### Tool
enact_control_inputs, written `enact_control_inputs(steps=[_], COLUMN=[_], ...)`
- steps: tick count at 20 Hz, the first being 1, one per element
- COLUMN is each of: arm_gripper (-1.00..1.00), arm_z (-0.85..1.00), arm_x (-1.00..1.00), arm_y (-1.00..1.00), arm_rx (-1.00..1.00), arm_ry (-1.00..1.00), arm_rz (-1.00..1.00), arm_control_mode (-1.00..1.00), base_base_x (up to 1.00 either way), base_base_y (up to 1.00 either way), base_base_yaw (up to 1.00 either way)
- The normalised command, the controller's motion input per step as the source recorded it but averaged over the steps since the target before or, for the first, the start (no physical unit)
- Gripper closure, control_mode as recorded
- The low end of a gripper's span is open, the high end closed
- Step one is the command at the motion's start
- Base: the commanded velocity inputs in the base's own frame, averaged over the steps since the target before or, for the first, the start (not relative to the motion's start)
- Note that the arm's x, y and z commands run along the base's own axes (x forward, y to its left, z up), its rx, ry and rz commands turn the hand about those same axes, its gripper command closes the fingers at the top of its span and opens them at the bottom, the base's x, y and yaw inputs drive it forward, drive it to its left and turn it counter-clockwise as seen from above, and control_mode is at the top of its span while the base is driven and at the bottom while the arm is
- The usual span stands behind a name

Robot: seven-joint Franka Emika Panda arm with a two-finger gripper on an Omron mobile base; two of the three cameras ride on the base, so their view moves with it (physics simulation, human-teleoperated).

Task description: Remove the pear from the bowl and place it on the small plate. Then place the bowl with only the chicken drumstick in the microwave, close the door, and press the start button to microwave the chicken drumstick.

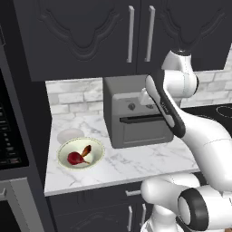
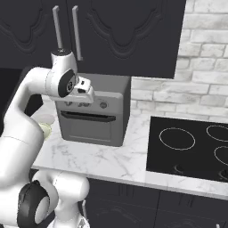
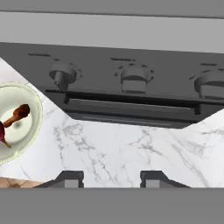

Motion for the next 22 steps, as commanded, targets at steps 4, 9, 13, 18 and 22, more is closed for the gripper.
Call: enact_control_inputs(steps=[4, 9, 13, 18, 22], arm_gripper=[-1.00, -1.00, -1.00, -1.00, -1.00], arm_z=[-0.01, -0.35, -0.54, -0.31, -0.16], arm_x=[-0.24, -0.76, -0.57, -0.23, 0.00], arm_y=[0.04, 0.83, 0.89, 0.90, 0.82], arm_rx=[0.00, -0.11, -0.05, -0.08, -0.09], arm_ry=[-0.01, -0.01, 0.01, 0.05, 0.05], arm_rz=[0.00, 0.10, 0.04, 0.12, 0.14], arm_control_mode=[-1.00, -1.00, -1.00, -1.00, -1.00], base_base_x=[0.00, 0.00, 0.00, 0.00, 0.00], base_base_y=[0.00, 0.00, 0.00, 0.00, 0.00], base_base_yaw=[0.00, 0.00, 0.00, 0.00, 0.00])
